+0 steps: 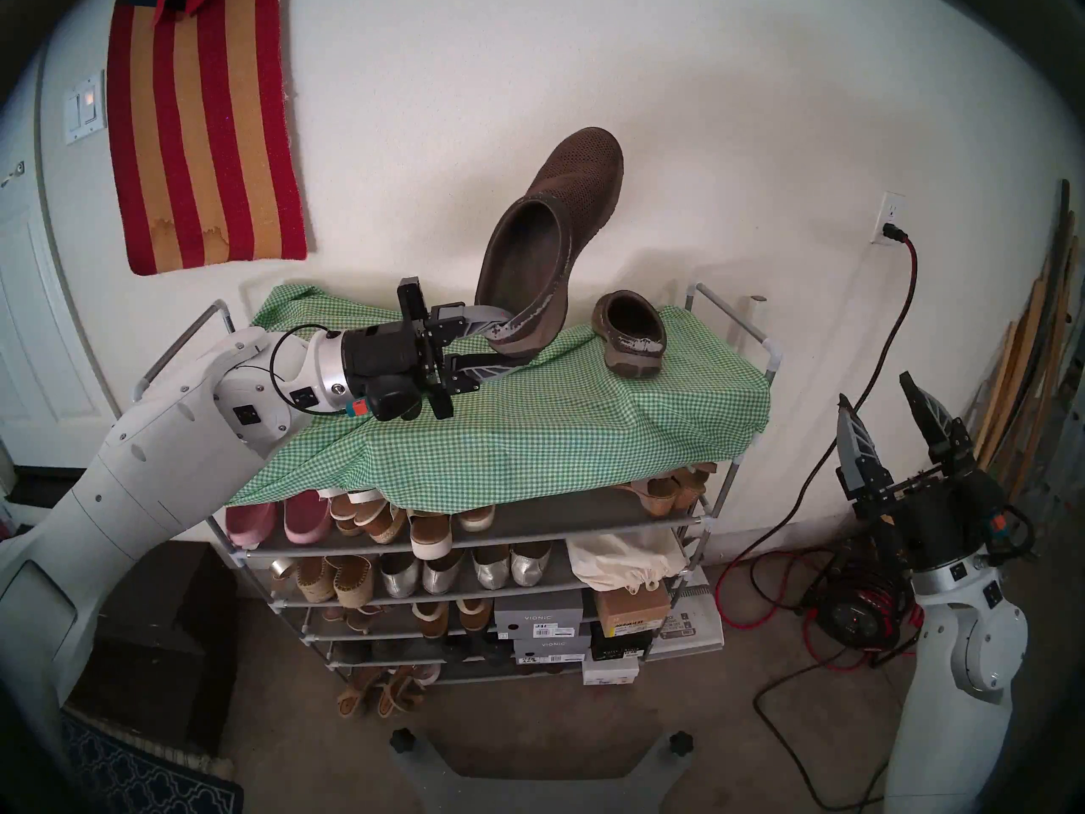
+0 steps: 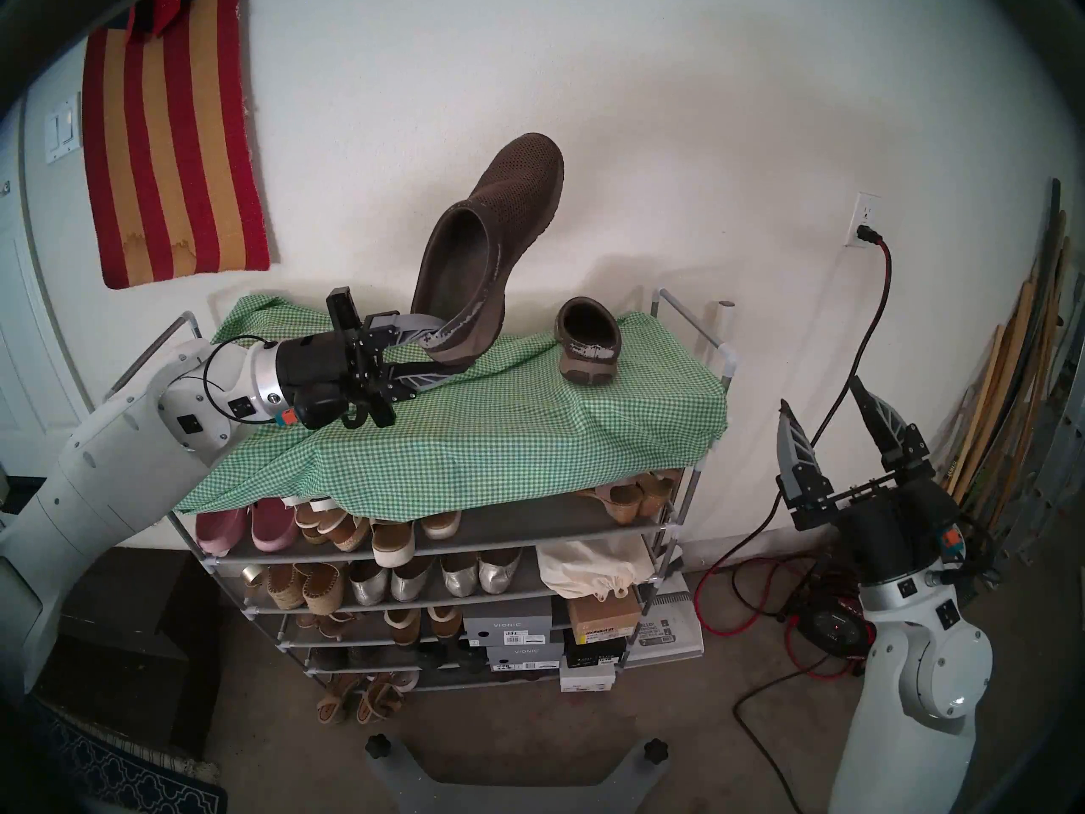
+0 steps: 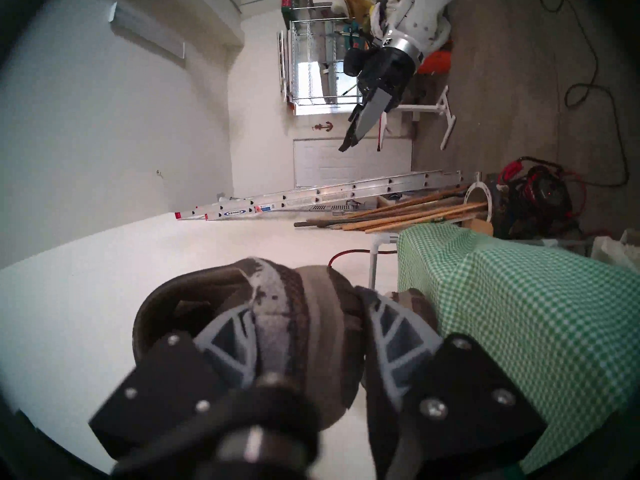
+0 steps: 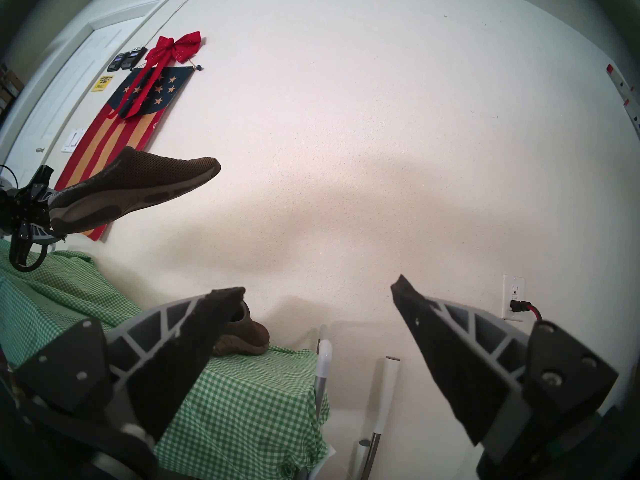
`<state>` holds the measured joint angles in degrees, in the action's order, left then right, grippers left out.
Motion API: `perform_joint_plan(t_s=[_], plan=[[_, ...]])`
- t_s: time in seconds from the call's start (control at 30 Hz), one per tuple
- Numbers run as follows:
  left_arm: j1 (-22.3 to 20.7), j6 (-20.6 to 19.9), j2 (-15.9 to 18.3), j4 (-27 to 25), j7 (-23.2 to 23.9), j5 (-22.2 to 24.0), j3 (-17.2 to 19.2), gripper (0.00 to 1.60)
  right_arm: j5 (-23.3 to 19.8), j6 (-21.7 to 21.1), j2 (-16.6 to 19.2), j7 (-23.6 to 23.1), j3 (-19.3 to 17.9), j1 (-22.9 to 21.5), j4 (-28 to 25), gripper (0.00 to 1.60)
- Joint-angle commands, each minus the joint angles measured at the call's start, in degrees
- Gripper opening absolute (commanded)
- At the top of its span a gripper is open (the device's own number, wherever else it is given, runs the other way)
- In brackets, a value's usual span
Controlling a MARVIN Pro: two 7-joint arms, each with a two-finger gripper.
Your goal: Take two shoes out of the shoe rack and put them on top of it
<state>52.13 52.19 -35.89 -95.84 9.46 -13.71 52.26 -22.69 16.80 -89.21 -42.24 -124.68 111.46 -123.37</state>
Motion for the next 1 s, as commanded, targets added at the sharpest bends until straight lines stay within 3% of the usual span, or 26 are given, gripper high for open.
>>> perform_joint_plan(t_s=[0.0,0.23,0.3,0.33,0.67,0.97], plan=[[-2.91,-4.12,5.18,-0.72,4.87,8.67,-0.52,0.00,0.07,-0.06,0.10,-0.03,0.11,-0.06,-0.15,1.60],[-6.16,-10.45,7.69,2.18,12.89,14.92,-1.19,0.00,0.05,-0.04,0.17,0.04,0.14,-0.01,-0.16,1.60],[-7.59,-13.32,8.23,3.45,17.46,17.96,-1.83,0.00,0.04,-0.04,0.20,0.08,0.16,0.01,-0.16,1.60],[-7.99,-14.11,8.46,4.02,17.16,18.18,-2.55,0.00,0.04,-0.04,0.21,0.09,0.17,0.02,-0.16,1.60],[-12.79,-22.32,7.28,6.78,29.52,28.45,-5.83,0.00,0.04,-0.05,0.32,0.22,0.23,0.09,-0.19,1.60],[-16.63,-25.24,7.27,6.90,39.67,34.38,-11.41,0.00,0.02,-0.04,0.43,0.35,0.29,0.16,-0.21,1.60]])
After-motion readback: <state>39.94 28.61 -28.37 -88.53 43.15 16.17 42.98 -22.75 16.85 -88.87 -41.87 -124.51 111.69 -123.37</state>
